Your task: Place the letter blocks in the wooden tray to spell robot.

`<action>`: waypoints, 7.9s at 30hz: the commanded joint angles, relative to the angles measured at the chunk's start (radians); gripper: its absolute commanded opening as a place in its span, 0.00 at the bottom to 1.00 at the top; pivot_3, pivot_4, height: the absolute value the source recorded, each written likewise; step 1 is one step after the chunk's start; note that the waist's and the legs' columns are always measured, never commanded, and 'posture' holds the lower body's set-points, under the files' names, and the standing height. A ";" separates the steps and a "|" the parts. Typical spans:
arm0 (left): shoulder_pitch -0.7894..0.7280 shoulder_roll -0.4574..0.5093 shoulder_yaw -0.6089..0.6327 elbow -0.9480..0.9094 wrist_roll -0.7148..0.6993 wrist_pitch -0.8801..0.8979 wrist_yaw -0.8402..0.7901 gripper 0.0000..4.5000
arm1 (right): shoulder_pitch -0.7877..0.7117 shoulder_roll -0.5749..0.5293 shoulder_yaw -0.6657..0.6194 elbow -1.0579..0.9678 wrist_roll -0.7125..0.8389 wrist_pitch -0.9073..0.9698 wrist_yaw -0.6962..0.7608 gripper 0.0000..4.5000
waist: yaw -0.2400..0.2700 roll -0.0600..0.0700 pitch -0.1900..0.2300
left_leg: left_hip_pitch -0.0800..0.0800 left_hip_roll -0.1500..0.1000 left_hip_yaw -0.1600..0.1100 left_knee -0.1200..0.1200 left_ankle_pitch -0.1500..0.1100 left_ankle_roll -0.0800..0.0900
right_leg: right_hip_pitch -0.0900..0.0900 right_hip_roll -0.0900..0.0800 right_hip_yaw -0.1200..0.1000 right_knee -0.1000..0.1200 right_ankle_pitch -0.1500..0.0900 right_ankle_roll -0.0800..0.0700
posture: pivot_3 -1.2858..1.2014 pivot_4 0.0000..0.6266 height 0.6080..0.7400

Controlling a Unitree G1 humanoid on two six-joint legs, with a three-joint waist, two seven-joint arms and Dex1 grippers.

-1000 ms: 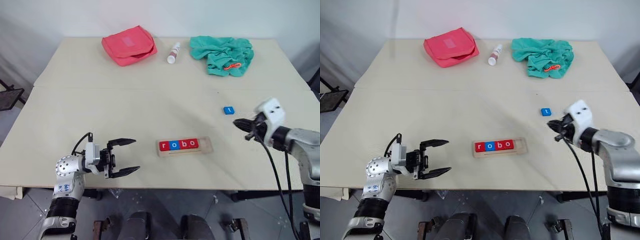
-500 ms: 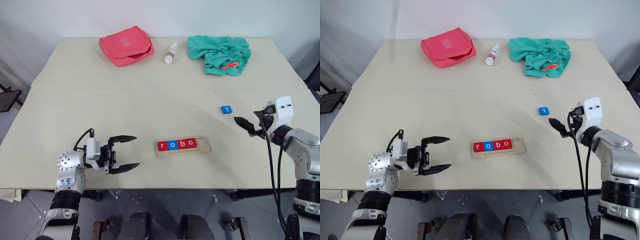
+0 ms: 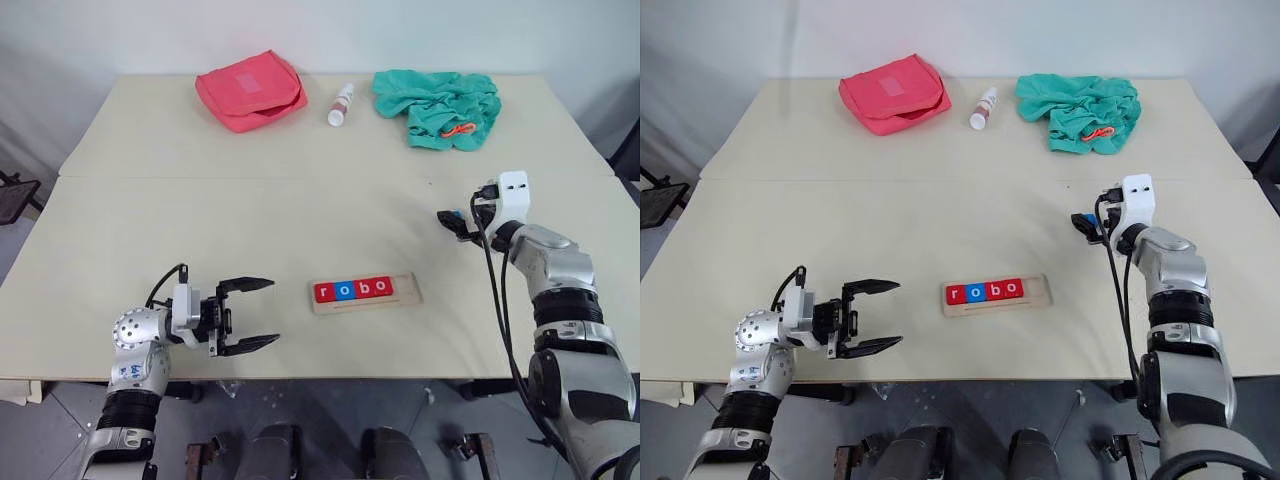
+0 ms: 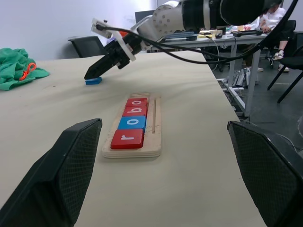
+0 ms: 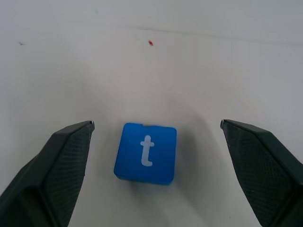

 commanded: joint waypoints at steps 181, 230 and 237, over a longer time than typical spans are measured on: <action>0.074 -0.005 0.000 -0.088 -0.003 -0.032 0.091 1.00 | 0.091 -0.202 0.448 -0.708 -0.061 0.148 0.730 0.00 | 0.008 -0.002 0.000 | 0.000 0.000 0.000 0.002 0.000 0.000 | 0.001 0.000 0.000 -0.001 0.000 0.000 | 0.52 0.24 1.00; 0.074 0.003 -0.007 -0.097 -0.006 -0.022 0.098 1.00 | 0.208 -0.296 0.453 -0.754 -0.041 0.138 0.811 0.00 | 0.010 -0.002 0.000 | 0.000 0.000 0.000 0.002 0.000 0.000 | 0.001 0.000 0.000 -0.002 0.000 0.000 | 0.52 0.24 1.00; 0.078 0.002 -0.009 -0.101 -0.006 -0.022 0.100 1.00 | 0.244 -0.311 0.431 -0.821 -0.022 0.171 0.813 0.00 | 0.009 -0.002 0.000 | 0.000 0.000 -0.001 0.002 0.000 0.000 | 0.001 0.000 0.000 -0.002 0.000 0.000 | 0.52 0.24 1.00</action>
